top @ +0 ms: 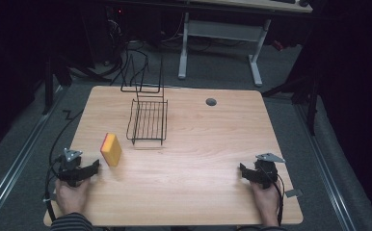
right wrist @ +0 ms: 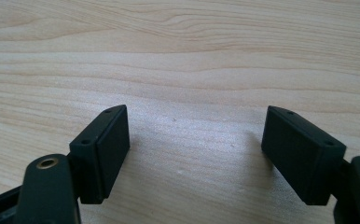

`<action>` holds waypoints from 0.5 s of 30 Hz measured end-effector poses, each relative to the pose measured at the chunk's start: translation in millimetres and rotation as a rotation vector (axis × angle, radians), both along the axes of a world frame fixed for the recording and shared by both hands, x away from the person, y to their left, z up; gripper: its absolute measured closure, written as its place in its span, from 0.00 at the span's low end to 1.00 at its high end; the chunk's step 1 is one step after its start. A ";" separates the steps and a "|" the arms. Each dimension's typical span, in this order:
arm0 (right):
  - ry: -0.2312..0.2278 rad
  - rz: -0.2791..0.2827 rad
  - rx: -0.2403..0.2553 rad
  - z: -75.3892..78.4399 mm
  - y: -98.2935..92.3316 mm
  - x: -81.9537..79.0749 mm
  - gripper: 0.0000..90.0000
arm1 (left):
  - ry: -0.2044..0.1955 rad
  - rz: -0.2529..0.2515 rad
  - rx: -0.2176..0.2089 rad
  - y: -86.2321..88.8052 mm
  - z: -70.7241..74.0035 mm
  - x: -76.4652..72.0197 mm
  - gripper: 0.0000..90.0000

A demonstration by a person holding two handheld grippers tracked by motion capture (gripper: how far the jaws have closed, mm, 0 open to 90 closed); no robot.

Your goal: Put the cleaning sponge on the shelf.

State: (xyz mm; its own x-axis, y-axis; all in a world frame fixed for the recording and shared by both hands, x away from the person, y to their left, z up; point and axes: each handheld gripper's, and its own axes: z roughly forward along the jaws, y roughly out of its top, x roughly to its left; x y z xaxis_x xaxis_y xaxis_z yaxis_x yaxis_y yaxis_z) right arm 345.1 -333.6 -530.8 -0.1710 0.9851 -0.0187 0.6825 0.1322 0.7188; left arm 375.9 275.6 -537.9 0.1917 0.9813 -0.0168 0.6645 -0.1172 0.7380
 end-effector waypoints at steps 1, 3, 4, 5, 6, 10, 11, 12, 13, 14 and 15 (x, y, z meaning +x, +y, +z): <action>0.000 0.000 0.000 0.0 0.0 0.0 0.26 | 0.000 0.000 0.000 0.0 0.0 0.0 0.28; 0.000 0.001 0.000 0.0 0.0 0.0 0.26 | 0.000 -0.001 0.002 0.0 0.0 0.1 0.28; 0.000 0.001 0.000 0.0 0.0 0.0 0.26 | 0.000 -0.001 0.002 0.0 0.0 0.1 0.28; 0.000 0.001 0.001 0.1 0.0 0.0 0.26 | 0.001 -0.004 0.002 0.0 0.0 0.0 0.28; 0.000 0.001 0.001 0.1 0.0 0.0 0.26 | 0.001 -0.004 0.002 0.0 0.0 0.0 0.28; 0.003 -0.003 0.005 0.1 0.5 -0.1 0.26 | 0.001 -0.005 0.003 -0.1 0.1 -0.1 0.28; 0.002 -0.001 0.004 0.1 0.4 0.1 0.26 | 0.001 -0.005 0.003 -0.1 0.0 0.0 0.28; 0.003 -0.002 0.006 0.2 0.5 0.0 0.26 | 0.000 -0.004 0.002 0.0 0.0 0.2 0.28; 0.003 -0.002 0.006 0.2 0.5 0.0 0.26 | 0.000 -0.004 0.002 0.0 0.0 0.2 0.28; 0.004 0.003 0.003 0.2 0.5 -0.3 0.27 | 0.000 -0.002 0.001 0.0 0.0 0.5 0.28; 0.004 0.003 0.003 0.2 0.5 -0.3 0.27 | 0.000 -0.002 0.001 0.0 0.0 0.5 0.28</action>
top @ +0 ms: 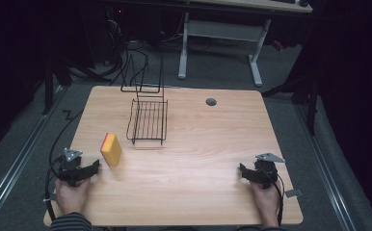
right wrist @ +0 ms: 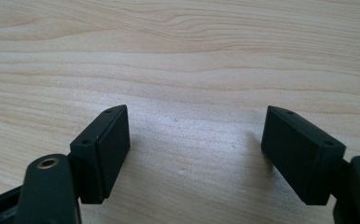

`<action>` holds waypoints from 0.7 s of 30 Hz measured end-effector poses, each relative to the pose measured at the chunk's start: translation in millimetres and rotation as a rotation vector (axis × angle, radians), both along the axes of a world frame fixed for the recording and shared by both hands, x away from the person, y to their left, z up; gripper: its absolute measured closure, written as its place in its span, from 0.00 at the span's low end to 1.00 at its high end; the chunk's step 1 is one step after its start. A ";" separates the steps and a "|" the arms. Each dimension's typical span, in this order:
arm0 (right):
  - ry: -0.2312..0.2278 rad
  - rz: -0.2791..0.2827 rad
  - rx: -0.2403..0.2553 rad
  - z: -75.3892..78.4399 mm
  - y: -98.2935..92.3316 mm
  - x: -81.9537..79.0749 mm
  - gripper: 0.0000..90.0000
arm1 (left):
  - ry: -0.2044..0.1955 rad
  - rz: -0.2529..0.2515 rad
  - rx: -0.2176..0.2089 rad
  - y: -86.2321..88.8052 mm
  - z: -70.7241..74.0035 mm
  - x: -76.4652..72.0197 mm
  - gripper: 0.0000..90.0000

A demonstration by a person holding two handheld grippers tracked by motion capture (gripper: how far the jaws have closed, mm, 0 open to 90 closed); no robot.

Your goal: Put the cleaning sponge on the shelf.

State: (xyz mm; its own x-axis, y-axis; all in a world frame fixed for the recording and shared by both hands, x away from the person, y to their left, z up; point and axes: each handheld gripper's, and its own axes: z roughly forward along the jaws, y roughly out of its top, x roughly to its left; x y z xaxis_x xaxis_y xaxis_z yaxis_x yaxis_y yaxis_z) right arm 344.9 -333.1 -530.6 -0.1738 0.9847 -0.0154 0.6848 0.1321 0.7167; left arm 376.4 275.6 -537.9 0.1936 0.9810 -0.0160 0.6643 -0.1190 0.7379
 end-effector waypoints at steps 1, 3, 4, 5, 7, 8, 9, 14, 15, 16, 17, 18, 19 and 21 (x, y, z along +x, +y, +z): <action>0.001 0.001 0.001 0.1 0.1 0.1 0.27 | -0.001 0.007 -0.003 0.0 0.0 0.6 0.28; 0.001 0.002 0.002 0.1 0.1 0.1 0.27 | 0.001 0.006 -0.007 0.3 0.2 0.5 0.28; 0.001 0.002 0.002 0.1 0.1 0.1 0.27 | 0.001 0.006 -0.007 0.3 0.2 0.5 0.28; 0.001 0.002 0.002 0.1 0.1 0.1 0.27 | -0.001 0.006 -0.007 0.0 0.1 0.1 0.28; 0.000 0.003 0.001 0.0 -0.1 0.1 0.27 | 0.002 -0.002 -0.005 0.0 0.2 -0.4 0.27; -0.005 0.004 0.004 -0.1 -0.9 0.4 0.28 | 0.003 -0.012 0.002 0.4 0.2 -0.9 0.27; -0.002 0.001 0.005 0.1 -0.8 0.3 0.28 | 0.000 -0.023 -0.003 1.8 0.0 -2.3 0.27; -0.005 0.004 0.004 -0.1 -0.9 0.4 0.28 | 0.005 -0.016 -0.020 2.6 0.4 -5.6 0.25; -0.003 0.002 0.004 -0.1 -0.5 0.3 0.27 | 0.007 -0.015 -0.021 3.0 0.7 -7.4 0.25; -0.003 0.002 0.004 -0.1 -0.5 0.3 0.27 | 0.007 -0.012 -0.027 3.4 0.8 -9.5 0.25; -0.001 0.006 0.002 0.1 0.0 0.2 0.27 | 0.003 -0.011 -0.032 4.8 0.7 -14.0 0.26; 0.000 0.006 0.002 0.1 0.3 0.1 0.27 | 0.001 -0.011 -0.030 5.5 0.5 -15.9 0.26; 0.000 0.006 0.002 0.1 0.2 0.1 0.27 | 0.000 -0.011 -0.028 6.3 0.5 -17.6 0.26; -0.001 0.008 0.003 0.1 0.0 0.2 0.27 | -0.002 -0.011 -0.031 8.0 1.0 -20.9 0.26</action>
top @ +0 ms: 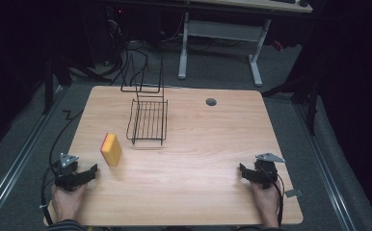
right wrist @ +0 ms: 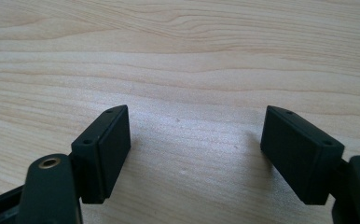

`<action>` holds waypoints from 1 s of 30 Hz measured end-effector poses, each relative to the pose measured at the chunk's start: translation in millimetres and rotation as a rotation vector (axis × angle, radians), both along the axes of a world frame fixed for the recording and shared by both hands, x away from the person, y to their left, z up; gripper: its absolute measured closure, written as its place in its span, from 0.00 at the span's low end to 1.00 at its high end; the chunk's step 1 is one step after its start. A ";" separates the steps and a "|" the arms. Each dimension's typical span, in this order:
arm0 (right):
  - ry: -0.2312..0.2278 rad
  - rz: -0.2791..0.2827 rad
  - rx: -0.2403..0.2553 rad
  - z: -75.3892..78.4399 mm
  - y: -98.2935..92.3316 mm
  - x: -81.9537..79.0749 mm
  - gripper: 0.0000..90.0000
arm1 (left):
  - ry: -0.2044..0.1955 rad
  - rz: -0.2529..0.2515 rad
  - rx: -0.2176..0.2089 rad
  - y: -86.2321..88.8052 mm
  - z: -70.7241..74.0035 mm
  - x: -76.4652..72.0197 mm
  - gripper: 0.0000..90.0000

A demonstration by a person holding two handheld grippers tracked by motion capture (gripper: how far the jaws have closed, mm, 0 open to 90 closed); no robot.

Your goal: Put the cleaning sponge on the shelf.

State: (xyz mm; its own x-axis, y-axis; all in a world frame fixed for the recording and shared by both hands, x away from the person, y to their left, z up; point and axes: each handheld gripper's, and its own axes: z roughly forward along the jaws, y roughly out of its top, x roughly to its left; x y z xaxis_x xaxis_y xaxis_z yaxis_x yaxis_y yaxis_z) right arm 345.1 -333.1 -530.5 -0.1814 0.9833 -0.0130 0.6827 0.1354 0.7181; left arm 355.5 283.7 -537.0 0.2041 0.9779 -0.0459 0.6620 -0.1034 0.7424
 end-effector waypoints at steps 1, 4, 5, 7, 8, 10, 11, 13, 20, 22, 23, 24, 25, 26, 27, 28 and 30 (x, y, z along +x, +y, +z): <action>0.000 0.000 0.000 0.0 0.0 0.0 0.27 | 0.000 0.000 0.000 0.0 0.0 0.0 0.26; 0.000 0.000 0.000 0.0 0.0 0.0 0.27 | -0.006 0.010 -0.008 3.7 2.7 -7.2 0.26; 0.000 0.000 0.000 0.0 0.0 0.0 0.27 | -0.010 0.013 -0.014 4.4 3.2 -8.7 0.26; 0.000 0.000 0.000 0.0 0.0 0.0 0.27 | -0.011 0.013 -0.019 5.6 4.0 -10.7 0.26; 0.000 0.001 0.000 0.0 0.0 0.0 0.27 | -0.011 0.017 -0.030 6.5 4.7 -13.2 0.26; 0.000 0.001 -0.001 0.0 0.0 -0.1 0.27 | -0.016 0.015 -0.035 7.3 6.0 -17.3 0.26; 0.001 0.000 0.000 0.0 0.1 -0.1 0.27 | -0.017 0.009 -0.037 7.3 6.9 -19.5 0.26; 0.001 0.000 0.000 0.0 0.1 -0.1 0.27 | -0.027 0.003 -0.033 6.3 8.7 -23.6 0.26; 0.001 0.000 0.000 0.0 0.1 -0.1 0.27 | -0.051 -0.025 -0.045 1.1 16.7 -37.6 0.29; 0.002 -0.001 0.000 0.1 0.2 -0.2 0.27 | -0.055 -0.036 -0.039 -1.4 18.7 -40.9 0.29; 0.000 0.000 -0.001 0.0 0.1 -0.1 0.27 | -0.058 -0.043 -0.039 -2.9 19.8 -42.5 0.29; 0.000 0.000 -0.001 0.0 0.1 -0.1 0.27 | -0.060 -0.047 -0.038 -4.5 21.0 -44.0 0.29; 0.000 0.001 -0.001 0.0 0.1 0.0 0.27 | -0.062 -0.052 -0.037 -5.9 22.3 -45.4 0.29; 0.000 0.001 -0.001 0.0 0.1 0.0 0.27 | -0.066 -0.055 -0.036 -7.0 23.1 -46.1 0.29; 0.001 0.000 0.000 0.0 0.1 -0.1 0.27 | -0.071 -0.056 -0.040 -9.1 24.5 -47.6 0.28; 0.001 0.000 0.000 0.0 0.1 -0.1 0.27 | -0.071 -0.060 -0.041 -10.0 25.4 -48.3 0.28; 0.001 0.000 0.000 0.0 0.1 -0.1 0.27 | -0.073 -0.070 -0.040 -13.3 27.4 -49.5 0.28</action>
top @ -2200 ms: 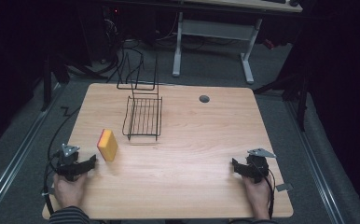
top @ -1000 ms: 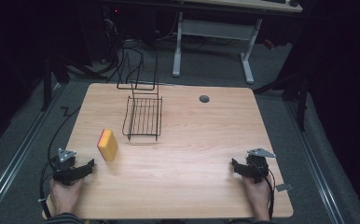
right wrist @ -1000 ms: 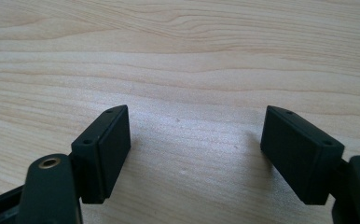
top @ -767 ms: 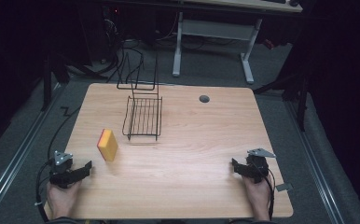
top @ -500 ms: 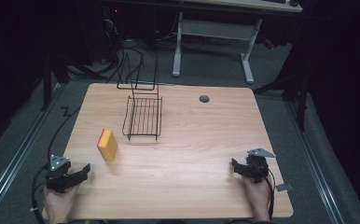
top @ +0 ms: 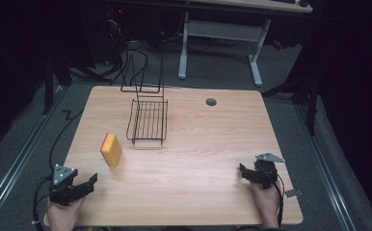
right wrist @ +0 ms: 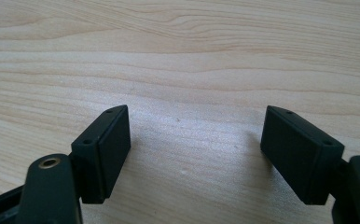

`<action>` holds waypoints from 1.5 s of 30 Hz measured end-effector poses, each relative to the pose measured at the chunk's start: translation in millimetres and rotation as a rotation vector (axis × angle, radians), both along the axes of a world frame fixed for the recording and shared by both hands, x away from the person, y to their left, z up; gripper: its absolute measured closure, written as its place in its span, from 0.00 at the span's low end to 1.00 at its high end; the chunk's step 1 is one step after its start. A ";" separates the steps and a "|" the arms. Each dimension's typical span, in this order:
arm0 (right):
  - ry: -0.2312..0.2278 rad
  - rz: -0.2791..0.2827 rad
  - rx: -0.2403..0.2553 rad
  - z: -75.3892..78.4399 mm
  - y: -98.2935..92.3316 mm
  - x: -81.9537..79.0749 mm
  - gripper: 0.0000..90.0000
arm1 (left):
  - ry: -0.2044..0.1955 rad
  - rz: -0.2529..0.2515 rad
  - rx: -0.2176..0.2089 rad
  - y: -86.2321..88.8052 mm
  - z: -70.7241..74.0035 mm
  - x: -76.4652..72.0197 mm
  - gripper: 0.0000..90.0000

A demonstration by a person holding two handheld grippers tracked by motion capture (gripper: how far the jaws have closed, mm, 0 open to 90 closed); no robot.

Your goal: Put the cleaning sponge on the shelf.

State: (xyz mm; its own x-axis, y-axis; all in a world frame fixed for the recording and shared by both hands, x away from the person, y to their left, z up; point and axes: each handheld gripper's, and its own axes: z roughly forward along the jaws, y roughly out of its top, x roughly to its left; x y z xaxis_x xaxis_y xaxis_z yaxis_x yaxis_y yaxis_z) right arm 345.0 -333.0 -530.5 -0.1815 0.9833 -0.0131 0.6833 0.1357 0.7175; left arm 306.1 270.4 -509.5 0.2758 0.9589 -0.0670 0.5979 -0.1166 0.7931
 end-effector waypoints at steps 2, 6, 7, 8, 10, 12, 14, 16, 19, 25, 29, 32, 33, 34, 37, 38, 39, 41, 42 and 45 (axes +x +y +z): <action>0.001 -0.001 0.001 0.0 0.1 0.0 0.27 | 0.000 -0.012 0.004 -4.4 2.1 -0.4 0.28; -0.001 0.001 0.000 0.0 -0.1 0.0 0.27 | -0.001 -0.035 0.010 -14.2 6.6 1.7 0.28; -0.001 0.001 0.000 0.0 -0.1 0.0 0.27 | -0.001 -0.035 0.010 -14.2 6.6 1.7 0.28; -0.001 0.001 0.000 0.0 -0.1 0.0 0.27 | -0.001 -0.039 0.012 -15.7 7.2 2.5 0.28; -0.002 0.002 -0.001 -0.1 -0.2 0.1 0.27 | 0.000 -0.047 0.013 -20.6 8.9 5.0 0.28; -0.002 0.002 -0.001 -0.1 -0.2 0.1 0.27 | 0.004 -0.054 0.012 -24.6 10.7 7.6 0.28; -0.001 0.001 0.000 0.0 -0.1 0.0 0.27 | 0.004 -0.060 0.012 -28.6 12.5 10.3 0.27; -0.002 0.002 -0.001 -0.1 -0.2 0.1 0.27 | 0.005 -0.067 0.012 -31.9 14.3 12.8 0.27; -0.002 0.002 -0.001 -0.1 -0.2 0.1 0.27 | 0.004 -0.080 0.023 -39.0 18.7 19.3 0.27; -0.001 0.001 -0.001 -0.1 -0.2 -0.1 0.27 | -0.004 -0.079 0.039 -47.0 24.7 28.3 0.29; -0.001 0.001 -0.001 -0.1 -0.2 -0.1 0.27 | -0.001 -0.076 0.046 -50.5 26.3 32.6 0.29; -0.001 0.001 -0.001 -0.1 -0.2 -0.1 0.27 | 0.005 -0.075 0.057 -53.9 27.4 37.1 0.30; 0.000 0.000 0.000 0.0 -0.2 -0.1 0.27 | 0.008 -0.076 0.056 -54.8 27.6 38.8 0.30; -0.001 0.001 -0.001 -0.1 -0.2 -0.1 0.27 | 0.008 -0.073 0.054 -55.9 27.6 40.6 0.30; -0.001 0.001 -0.001 -0.1 -0.2 -0.1 0.27 | 0.011 -0.074 0.053 -59.0 27.9 45.4 0.31; -0.001 0.002 -0.001 -0.1 -0.2 0.0 0.27 | 0.017 -0.073 0.054 -60.9 28.2 48.5 0.32; -0.001 0.002 -0.001 -0.1 -0.2 0.0 0.27 | 0.017 -0.073 0.054 -60.9 28.2 48.5 0.32; 0.000 0.001 -0.001 0.0 -0.2 -0.1 0.27 | 0.017 -0.065 0.048 -63.1 28.0 51.5 0.33; 0.000 0.000 0.000 -0.1 -0.2 -0.1 0.27 | 0.018 -0.060 0.051 -63.9 27.8 52.8 0.33; 0.000 0.000 -0.001 -0.1 -0.2 -0.1 0.27 | 0.023 -0.050 0.051 -65.2 26.8 56.4 0.33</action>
State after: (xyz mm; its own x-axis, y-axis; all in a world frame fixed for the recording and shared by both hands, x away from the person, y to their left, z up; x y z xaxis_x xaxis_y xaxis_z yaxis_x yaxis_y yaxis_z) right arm 344.8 -333.1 -530.6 -0.1819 0.9832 -0.0137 0.6830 0.1364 0.7176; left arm 362.5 205.2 -482.7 0.3226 0.9462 -0.0251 0.6083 -0.1870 0.7714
